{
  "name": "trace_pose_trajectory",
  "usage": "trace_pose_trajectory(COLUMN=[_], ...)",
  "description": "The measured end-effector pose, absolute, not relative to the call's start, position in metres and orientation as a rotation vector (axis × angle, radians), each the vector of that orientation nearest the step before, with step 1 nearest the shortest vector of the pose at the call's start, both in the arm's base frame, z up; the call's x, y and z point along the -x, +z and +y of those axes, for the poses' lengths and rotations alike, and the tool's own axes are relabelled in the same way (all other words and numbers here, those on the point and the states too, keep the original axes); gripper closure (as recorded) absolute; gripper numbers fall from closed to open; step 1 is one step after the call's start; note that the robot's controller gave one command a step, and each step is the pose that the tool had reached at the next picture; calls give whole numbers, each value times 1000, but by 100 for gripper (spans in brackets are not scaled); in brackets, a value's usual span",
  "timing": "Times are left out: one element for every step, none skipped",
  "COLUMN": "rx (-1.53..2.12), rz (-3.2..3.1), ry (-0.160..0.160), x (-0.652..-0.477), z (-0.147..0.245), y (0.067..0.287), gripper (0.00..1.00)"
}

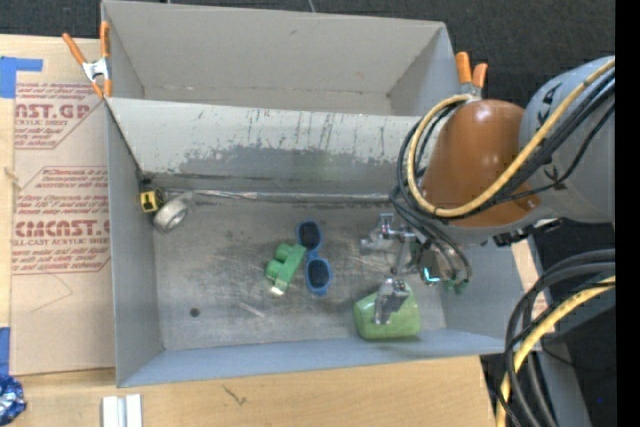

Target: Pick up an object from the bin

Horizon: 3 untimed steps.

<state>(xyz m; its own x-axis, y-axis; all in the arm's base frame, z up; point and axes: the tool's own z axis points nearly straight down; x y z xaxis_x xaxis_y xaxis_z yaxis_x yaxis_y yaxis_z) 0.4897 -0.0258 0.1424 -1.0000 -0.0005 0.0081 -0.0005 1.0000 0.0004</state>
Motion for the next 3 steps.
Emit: trace_pose_trajectory(rx=[103,-229,-222], rz=[-3151,-3142,-3143], ry=[-2,-4,-6], x=[-484,-532,-532], z=[-30,122,121], y=[74,76,78], gripper=[0,0,100])
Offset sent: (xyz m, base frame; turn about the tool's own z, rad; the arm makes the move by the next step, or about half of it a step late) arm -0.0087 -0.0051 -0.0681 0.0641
